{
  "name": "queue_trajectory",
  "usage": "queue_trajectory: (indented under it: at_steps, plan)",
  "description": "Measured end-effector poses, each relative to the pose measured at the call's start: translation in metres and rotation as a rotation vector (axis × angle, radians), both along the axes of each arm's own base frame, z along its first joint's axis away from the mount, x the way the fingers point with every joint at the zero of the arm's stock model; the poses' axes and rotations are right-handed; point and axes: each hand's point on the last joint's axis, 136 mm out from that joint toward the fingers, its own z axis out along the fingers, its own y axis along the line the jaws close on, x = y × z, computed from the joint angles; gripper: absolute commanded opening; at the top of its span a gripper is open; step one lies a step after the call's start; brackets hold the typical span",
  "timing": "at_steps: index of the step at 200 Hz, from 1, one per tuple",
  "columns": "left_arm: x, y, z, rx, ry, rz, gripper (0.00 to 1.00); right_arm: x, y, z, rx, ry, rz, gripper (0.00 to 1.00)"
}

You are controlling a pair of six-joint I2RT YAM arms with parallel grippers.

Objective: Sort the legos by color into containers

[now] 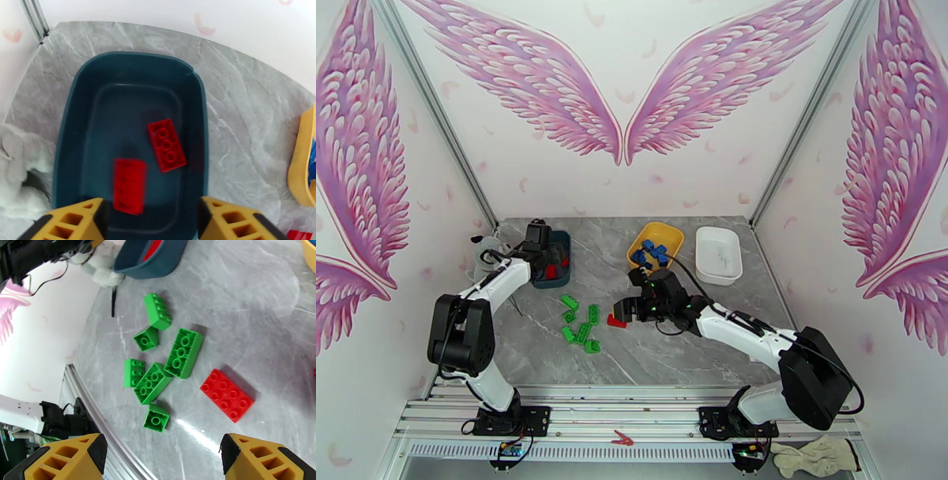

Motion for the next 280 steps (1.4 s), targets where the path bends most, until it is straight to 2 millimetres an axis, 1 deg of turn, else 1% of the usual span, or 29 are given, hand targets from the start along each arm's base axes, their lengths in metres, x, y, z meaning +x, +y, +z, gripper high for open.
queue_trajectory:
  at_steps: [13, 27, 43, 59, 79, 92, 102, 124, 147, 165, 183, 213, 258, 280]
  plan:
    - [-0.004, -0.016, 0.006, 0.005, -0.016, -0.028, 0.70, 0.003, -0.004, -0.003, -0.028, -0.001, -0.023, 0.85]
    - [-0.015, -0.037, 0.015, 0.011, -0.040, -0.068, 0.72, 0.005, -0.010, -0.007, -0.057, -0.003, -0.048, 0.89]
    - [-0.034, -0.063, 0.029, 0.008, -0.080, -0.125, 0.73, 0.008, -0.017, -0.012, -0.092, 0.000, -0.082, 0.93]
    - [-0.056, -0.087, 0.040, -0.004, -0.117, -0.183, 0.77, 0.013, -0.026, -0.014, -0.113, 0.000, -0.120, 0.96]
    - [-0.084, -0.109, 0.044, -0.021, -0.144, -0.240, 0.84, 0.023, -0.046, -0.009, -0.113, -0.010, -0.196, 0.98]
    - [-0.101, -0.121, 0.040, -0.027, -0.146, -0.273, 0.89, 0.027, -0.058, -0.005, -0.107, -0.017, -0.239, 1.00]
    - [-0.116, -0.131, 0.032, -0.030, -0.138, -0.298, 0.92, 0.030, -0.068, -0.003, -0.102, -0.020, -0.271, 1.00]
    - [-0.153, -0.159, 0.008, -0.018, -0.099, -0.384, 0.96, 0.033, -0.083, 0.000, -0.091, -0.019, -0.319, 0.99]
    - [-0.188, -0.183, -0.014, 0.004, -0.060, -0.465, 0.96, 0.034, -0.094, 0.000, -0.082, -0.009, -0.360, 0.99]
    - [-0.207, -0.195, -0.028, 0.012, -0.034, -0.500, 0.96, 0.035, -0.103, -0.001, -0.078, -0.003, -0.386, 0.99]
    - [-0.216, -0.201, -0.039, 0.028, -0.013, -0.508, 0.96, 0.036, -0.107, -0.002, -0.078, 0.002, -0.402, 0.99]
    - [-0.221, -0.205, -0.062, 0.063, 0.032, -0.506, 0.94, 0.038, -0.111, -0.003, -0.071, 0.014, -0.419, 0.99]
    - [-0.220, -0.208, -0.104, 0.129, 0.118, -0.495, 0.95, 0.038, -0.116, -0.008, -0.064, 0.036, -0.434, 0.99]
    - [-0.216, -0.214, -0.115, 0.137, 0.131, -0.495, 0.95, 0.037, -0.117, -0.010, -0.060, 0.044, -0.436, 0.99]
